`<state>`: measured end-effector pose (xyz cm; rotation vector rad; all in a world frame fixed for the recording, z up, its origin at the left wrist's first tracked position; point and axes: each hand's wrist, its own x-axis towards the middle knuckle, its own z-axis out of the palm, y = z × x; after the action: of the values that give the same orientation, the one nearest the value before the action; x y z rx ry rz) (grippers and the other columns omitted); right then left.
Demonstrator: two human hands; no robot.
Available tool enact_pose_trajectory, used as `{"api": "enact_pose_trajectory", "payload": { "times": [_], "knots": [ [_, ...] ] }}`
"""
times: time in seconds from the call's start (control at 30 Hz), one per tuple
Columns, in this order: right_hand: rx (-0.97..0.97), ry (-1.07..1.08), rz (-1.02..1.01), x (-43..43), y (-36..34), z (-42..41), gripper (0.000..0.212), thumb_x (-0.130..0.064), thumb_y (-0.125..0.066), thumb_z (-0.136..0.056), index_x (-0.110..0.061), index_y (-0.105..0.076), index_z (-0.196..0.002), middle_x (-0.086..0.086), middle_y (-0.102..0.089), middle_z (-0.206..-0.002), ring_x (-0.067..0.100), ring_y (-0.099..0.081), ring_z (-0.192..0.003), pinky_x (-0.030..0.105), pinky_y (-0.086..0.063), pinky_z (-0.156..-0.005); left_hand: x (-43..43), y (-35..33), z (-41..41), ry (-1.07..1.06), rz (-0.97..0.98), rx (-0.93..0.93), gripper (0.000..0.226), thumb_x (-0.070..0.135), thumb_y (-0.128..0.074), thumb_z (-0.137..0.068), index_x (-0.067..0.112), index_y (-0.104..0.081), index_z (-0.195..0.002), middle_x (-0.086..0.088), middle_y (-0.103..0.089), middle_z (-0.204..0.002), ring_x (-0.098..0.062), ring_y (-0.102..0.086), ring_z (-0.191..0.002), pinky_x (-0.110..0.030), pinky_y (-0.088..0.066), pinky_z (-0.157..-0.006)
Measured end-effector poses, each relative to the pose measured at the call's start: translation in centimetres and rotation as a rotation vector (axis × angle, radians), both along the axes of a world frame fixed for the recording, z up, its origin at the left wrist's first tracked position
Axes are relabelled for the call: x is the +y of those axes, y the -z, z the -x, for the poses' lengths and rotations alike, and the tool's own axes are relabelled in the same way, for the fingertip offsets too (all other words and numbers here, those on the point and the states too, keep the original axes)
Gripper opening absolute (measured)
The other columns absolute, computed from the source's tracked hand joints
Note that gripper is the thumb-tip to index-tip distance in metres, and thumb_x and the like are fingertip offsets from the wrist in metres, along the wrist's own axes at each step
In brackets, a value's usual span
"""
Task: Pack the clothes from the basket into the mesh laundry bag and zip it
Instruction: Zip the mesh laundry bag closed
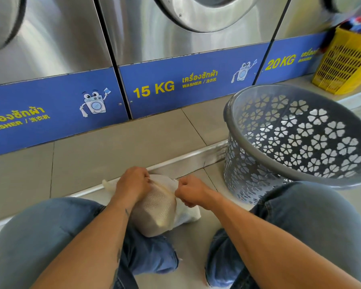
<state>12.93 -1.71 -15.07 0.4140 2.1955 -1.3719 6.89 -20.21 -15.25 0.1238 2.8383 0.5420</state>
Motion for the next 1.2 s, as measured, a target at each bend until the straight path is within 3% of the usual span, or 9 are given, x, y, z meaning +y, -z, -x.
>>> {"api": "enact_pose_trajectory", "payload": {
  "times": [0.2, 0.3, 0.37, 0.5, 0.6, 0.73, 0.8, 0.97, 1.2],
  "knots": [
    [-0.219, -0.048, 0.126, -0.8, 0.5, -0.3, 0.026, 0.012, -0.060, -0.073, -0.001, -0.068, -0.095, 0.018, -0.065, -0.077, 0.023, -0.061, -0.064, 0.035, -0.057, -0.071, 0.1, 0.1, -0.2, 0.084, 0.078, 0.074, 0.022, 0.015, -0.058, -0.085, 0.033, -0.068, -0.092, 0.003, -0.055, -0.104, -0.023, -0.050, -0.105, -0.040, -0.046, -0.092],
    [-0.247, -0.077, 0.118, -0.7, 0.9, -0.5, 0.027, 0.007, -0.067, -0.077, 0.005, -0.072, -0.103, 0.019, -0.072, -0.086, 0.025, -0.067, -0.075, 0.037, -0.061, -0.082, 0.4, -0.8, -0.5, 0.055, -0.014, 0.000, 0.017, 0.018, -0.055, -0.084, 0.031, -0.066, -0.087, 0.001, -0.061, -0.105, -0.022, -0.058, -0.097, -0.037, -0.051, -0.085],
    [-0.233, -0.083, 0.116, -0.7, 1.0, -0.7, 0.024, 0.002, -0.069, -0.080, 0.006, -0.073, -0.103, 0.017, -0.073, -0.089, 0.024, -0.067, -0.078, 0.035, -0.060, -0.078, 0.7, -1.2, -0.9, 0.037, -0.036, -0.135, 0.012, 0.033, -0.057, -0.086, 0.031, -0.065, -0.094, -0.001, -0.067, -0.108, -0.023, -0.063, -0.091, -0.037, -0.054, -0.084],
    [-0.162, -0.104, 0.040, -1.3, 1.4, -1.2, 0.019, -0.004, -0.069, -0.080, 0.002, -0.073, -0.098, 0.015, -0.063, -0.087, 0.023, -0.056, -0.077, 0.030, -0.049, -0.065, 1.6, -1.3, -2.3, 0.030, -0.030, -0.435, 0.052, 0.047, -0.055, -0.090, 0.036, -0.048, -0.140, -0.005, -0.072, -0.096, -0.022, -0.071, -0.070, -0.035, -0.061, -0.070],
    [-0.124, -0.138, 0.006, -2.0, 1.8, -1.7, 0.017, -0.005, -0.063, -0.082, 0.000, -0.074, -0.094, 0.015, -0.063, -0.085, 0.022, -0.056, -0.076, 0.031, -0.050, -0.067, 2.0, -0.7, -2.7, -0.002, -0.045, -0.412, 0.058, 0.046, -0.064, -0.082, 0.033, -0.051, -0.137, -0.003, -0.073, -0.089, -0.020, -0.073, -0.069, -0.037, -0.063, -0.070],
    [-0.074, -0.160, -0.010, -2.6, 2.4, -1.9, 0.017, -0.009, -0.063, -0.085, -0.017, -0.069, -0.071, 0.011, -0.066, -0.085, 0.019, -0.059, -0.079, 0.031, -0.051, -0.071, 2.2, -0.1, -3.0, -0.002, -0.042, -0.327, 0.051, 0.025, -0.066, -0.077, 0.031, -0.051, -0.125, 0.001, -0.064, -0.106, -0.016, -0.062, -0.084, -0.028, -0.051, -0.066],
    [-0.061, -0.144, -0.021, -2.6, 2.7, -1.8, 0.022, -0.009, -0.065, -0.083, -0.023, -0.068, -0.066, 0.006, -0.067, -0.082, 0.016, -0.059, -0.078, 0.030, -0.051, -0.071, 2.1, 0.2, -2.8, -0.019, -0.114, -0.335, 0.045, 0.016, -0.064, -0.078, 0.030, -0.053, -0.119, 0.002, -0.064, -0.105, -0.019, -0.062, -0.090, -0.032, -0.054, -0.074],
    [-0.068, -0.073, 0.037, -2.3, 2.8, -1.6, 0.006, -0.010, -0.068, -0.079, -0.013, -0.074, -0.081, 0.007, -0.064, -0.079, 0.016, -0.056, -0.074, 0.027, -0.047, -0.063, 1.1, 1.2, -2.0, -0.079, -0.408, -0.500, 0.060, 0.006, -0.068, -0.070, 0.029, -0.052, -0.122, -0.009, -0.070, -0.099, -0.028, -0.071, -0.089, -0.047, -0.062, -0.080],
    [-0.096, 0.003, 0.150, -2.1, 2.4, -1.0, 0.015, -0.005, -0.060, -0.089, -0.015, -0.065, -0.078, 0.003, -0.059, -0.074, 0.015, -0.054, -0.072, 0.024, -0.042, -0.058, 0.9, 1.1, -1.6, -0.036, -0.485, -0.479, 0.078, -0.011, -0.064, -0.072, 0.022, -0.045, -0.140, -0.004, -0.063, -0.073, -0.020, -0.062, -0.072, -0.037, -0.054, -0.072]
  ]
}}
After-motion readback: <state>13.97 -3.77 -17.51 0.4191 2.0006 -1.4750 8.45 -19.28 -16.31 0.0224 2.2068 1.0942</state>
